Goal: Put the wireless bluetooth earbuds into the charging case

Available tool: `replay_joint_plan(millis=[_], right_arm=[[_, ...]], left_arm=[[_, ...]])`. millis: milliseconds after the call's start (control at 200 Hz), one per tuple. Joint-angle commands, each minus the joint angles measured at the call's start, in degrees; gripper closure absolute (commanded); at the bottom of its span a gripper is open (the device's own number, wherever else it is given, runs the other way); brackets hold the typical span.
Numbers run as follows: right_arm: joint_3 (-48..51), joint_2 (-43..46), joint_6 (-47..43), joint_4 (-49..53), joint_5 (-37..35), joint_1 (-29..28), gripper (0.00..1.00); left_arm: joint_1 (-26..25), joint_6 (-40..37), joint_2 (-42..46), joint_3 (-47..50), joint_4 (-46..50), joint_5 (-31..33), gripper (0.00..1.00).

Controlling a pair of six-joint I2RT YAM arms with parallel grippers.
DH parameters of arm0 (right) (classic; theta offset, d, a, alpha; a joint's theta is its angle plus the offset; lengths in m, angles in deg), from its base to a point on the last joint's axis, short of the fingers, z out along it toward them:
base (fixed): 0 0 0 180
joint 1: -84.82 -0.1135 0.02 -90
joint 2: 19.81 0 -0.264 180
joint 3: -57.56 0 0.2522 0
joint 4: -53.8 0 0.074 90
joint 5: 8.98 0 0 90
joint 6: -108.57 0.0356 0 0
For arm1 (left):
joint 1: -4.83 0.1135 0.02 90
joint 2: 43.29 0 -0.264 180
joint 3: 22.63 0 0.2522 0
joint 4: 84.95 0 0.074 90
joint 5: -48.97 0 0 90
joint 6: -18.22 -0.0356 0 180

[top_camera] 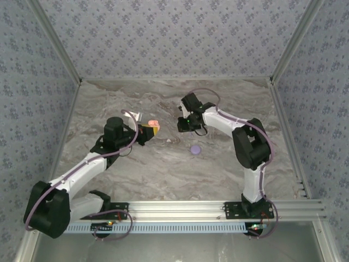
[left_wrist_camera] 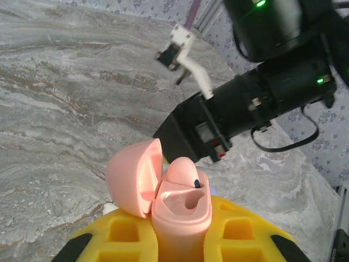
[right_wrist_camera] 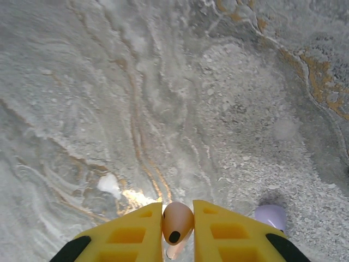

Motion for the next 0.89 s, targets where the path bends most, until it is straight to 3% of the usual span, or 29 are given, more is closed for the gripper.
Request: replay_joint_plan(millis=[0, 410, 889], right_arm=[[2.3, 4.4, 0.6, -3.6, 2.5, 0.7, 0.8], [7.1, 16.4, 0.4, -9.1, 6.0, 2.0, 0.8], [7.7, 25.2, -1.0, -13.2, 6.5, -1.1, 0.79]], left_arm=[[0.3, 1.2, -1.3, 1.0, -4.9, -0.2, 0.88], [-0.2, -1.0, -5.5, 3.0, -15.5, -6.7, 0.88], [-2.6, 0.8, -9.3, 1.2, -22.8, -7.7, 0.89]])
